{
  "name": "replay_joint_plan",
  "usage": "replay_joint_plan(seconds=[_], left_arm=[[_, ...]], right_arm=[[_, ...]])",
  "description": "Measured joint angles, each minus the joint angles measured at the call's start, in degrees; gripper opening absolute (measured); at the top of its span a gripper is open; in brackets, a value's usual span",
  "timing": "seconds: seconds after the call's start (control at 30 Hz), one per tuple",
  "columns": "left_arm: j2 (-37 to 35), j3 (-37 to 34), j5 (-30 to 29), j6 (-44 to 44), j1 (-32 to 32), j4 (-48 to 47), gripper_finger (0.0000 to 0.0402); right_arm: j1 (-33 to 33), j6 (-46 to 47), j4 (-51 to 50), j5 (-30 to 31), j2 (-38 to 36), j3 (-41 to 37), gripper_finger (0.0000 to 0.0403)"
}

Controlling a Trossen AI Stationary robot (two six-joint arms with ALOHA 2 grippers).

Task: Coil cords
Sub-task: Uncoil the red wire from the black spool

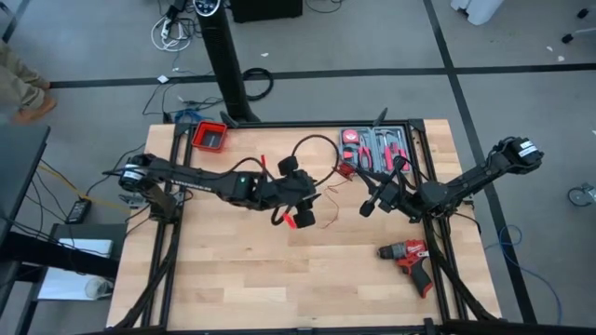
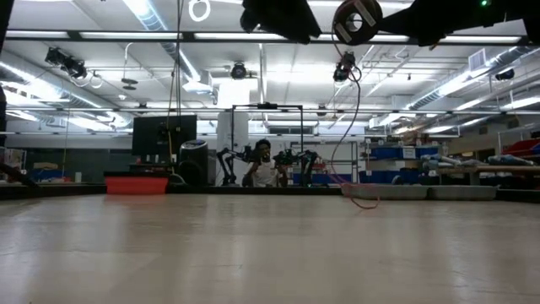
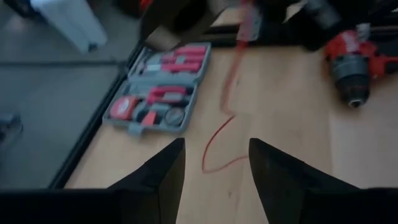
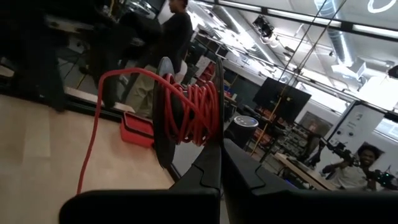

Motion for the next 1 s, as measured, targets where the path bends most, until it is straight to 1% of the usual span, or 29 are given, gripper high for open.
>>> replay_joint_plan(seconds=[0.07, 0.13, 0.23, 0.43, 0.67, 0.9, 1.0], left_arm=[[0.05, 1.97, 1.93, -1.25, 0.70, -2.68, 0.0182], [0.05, 3.60, 3.94, -1.54, 0.96, -3.11, 0.0182], [0.24, 5.13, 5.36, -1.56, 0.84, -5.25, 0.0182], [0.50, 5.88, 5.68, -1.76, 0.50, -5.17, 0.0182], [4.02, 7.84, 6.50, 0.00, 0.22, -4.90, 0.0182], [4.03, 7.89, 5.46, -0.49, 0.92, -4.49, 0.0182], [4.01, 7.89, 5.44, 0.67, 0.92, -3.76, 0.0182]], right_arm=[[-0.01, 0.00, 0.04, -0.06, 0.00, 0.00, 0.0000], [-0.01, 0.00, 0.14, -0.12, 0.00, 0.00, 0.0000], [-0.01, 0.00, 0.37, -0.20, 0.00, 0.00, 0.0000], [-0.05, 0.02, 0.38, -1.18, 0.00, 0.00, 0.0000], [-0.05, 0.07, 0.65, -1.66, 0.00, 0.02, 0.0000], [-0.05, 0.07, 0.61, -1.64, 0.00, 0.02, 0.0000], [-0.06, 0.07, 0.61, -1.64, 0.00, 0.02, 0.0000]])
